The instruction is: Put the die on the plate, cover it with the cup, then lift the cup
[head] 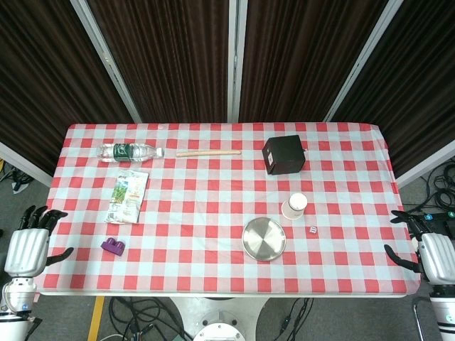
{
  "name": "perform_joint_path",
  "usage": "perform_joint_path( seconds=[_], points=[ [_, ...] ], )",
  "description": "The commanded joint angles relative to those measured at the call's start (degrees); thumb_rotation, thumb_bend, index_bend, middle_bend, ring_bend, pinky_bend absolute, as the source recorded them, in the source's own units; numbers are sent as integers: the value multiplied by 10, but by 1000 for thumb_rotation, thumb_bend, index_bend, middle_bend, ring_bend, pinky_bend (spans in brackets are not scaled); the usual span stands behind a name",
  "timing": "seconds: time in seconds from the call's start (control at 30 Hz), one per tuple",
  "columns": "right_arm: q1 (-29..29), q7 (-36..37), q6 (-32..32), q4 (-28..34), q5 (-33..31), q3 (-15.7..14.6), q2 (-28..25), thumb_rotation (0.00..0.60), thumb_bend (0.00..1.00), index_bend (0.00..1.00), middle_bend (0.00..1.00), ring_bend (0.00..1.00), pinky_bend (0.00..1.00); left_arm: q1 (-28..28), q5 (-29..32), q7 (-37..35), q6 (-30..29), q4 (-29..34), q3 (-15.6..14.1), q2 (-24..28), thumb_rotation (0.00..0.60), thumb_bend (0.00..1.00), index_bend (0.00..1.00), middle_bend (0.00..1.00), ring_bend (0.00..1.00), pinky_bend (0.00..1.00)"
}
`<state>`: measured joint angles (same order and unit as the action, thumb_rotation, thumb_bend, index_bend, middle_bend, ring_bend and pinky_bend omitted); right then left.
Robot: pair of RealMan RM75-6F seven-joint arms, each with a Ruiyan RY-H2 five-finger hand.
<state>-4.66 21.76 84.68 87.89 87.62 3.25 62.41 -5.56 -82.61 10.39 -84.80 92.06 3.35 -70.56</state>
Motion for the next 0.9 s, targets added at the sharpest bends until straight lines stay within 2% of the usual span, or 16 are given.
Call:
perform_joint_path(
  seconds=[0.03,0.33,0.53,0.57,0.73,0.9],
  points=[
    [-1,1,-1,-1,1,-1,1,600,169,219,336,211,295,0,1,2,0,2,0,0,600,67,259,235,125,91],
    [0,2,4,0,8,-3,2,600,170,219,342,211,296,6,-1,-3,-7,2,-3,1,600,68,259,235,125,91],
    [-23,-29,-31,8,-4,8,3,600,170,222,440,281,346,5,-4,-3,-7,2,-3,0,600,68,259,235,125,91],
    [-32,-41,-45,9,-9,12,6,600,170,226,462,307,365,5,-5,-2,-7,3,-3,0,600,68,259,235,125,91],
    [-86,-109,-138,16,-43,22,23,600,165,299,730,657,579,7,-4,-1,-8,4,-5,0,600,67,259,235,125,91],
    [-133,-140,-226,-12,-82,28,65,600,179,435,868,840,781,11,0,-4,-7,2,-7,0,600,68,258,235,125,91]
  ],
)
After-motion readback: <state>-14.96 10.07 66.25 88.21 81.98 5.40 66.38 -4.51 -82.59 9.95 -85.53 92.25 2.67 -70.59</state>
